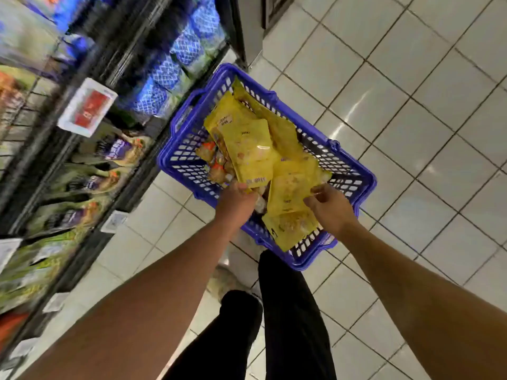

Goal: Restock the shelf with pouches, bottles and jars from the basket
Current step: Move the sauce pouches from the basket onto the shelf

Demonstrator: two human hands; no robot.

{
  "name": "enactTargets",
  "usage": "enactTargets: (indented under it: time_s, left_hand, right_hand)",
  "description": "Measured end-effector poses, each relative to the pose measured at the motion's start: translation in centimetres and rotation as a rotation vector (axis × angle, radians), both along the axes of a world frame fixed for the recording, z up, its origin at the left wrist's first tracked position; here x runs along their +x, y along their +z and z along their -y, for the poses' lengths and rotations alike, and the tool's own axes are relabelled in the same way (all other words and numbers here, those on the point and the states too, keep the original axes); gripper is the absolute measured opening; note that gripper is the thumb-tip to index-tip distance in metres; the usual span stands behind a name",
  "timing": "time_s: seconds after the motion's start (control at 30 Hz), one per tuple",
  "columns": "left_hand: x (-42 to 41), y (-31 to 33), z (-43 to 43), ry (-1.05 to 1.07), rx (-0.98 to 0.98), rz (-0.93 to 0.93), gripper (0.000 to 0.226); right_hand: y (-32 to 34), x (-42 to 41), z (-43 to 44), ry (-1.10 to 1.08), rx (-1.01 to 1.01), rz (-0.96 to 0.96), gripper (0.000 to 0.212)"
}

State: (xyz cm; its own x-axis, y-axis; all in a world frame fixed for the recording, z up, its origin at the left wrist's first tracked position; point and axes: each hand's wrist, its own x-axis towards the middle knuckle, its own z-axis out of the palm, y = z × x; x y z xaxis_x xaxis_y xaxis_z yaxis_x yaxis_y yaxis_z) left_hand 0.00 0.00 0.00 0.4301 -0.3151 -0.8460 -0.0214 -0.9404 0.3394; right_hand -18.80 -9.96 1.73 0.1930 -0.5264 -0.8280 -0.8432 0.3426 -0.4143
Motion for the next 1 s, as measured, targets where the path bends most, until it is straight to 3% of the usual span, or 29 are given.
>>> enactTargets:
  time_s: [0.17,0.3,0.43,0.63,0.77,0.9,1.0]
  left_hand:
    - [-1.3,-3.4,3.3,0.104,-0.081,0.127,0.043]
    - [-1.6,-6.3,5.5,0.231,-0.021,0.162,0.094]
    - [-1.8,-8.1,7.0,0.236,0.037,0.173,0.113]
    - [-2.8,-9.7,7.2,0.201,0.051,0.23,0.124]
    - [-3.1,-10.5,6.6,0.187,0.035,0.333,0.121]
    - [-2.9,-11.1,6.1,0.175,0.025,0.422,0.114]
    - [-2.7,-11.4,5.6,0.162,0.001,0.455,0.109]
  right_hand:
    - [-4.6,1.7,1.5,0.017,-0.19,-0.003,0.047]
    - [-7.4,3.5,3.4,0.068,-0.31,-0.019,0.044]
    - [-9.1,5.7,5.1,0.142,-0.292,0.064,0.046]
    - [-10.1,6.3,5.9,0.05,-0.094,0.274,0.05]
    - [-10.5,6.4,5.2,0.033,-0.046,0.306,0.042]
    - [-11.2,7.2,5.2,-0.075,-0.138,0.269,0.027]
    - [-11.5,8.4,5.5,0.009,-0.187,0.25,0.04]
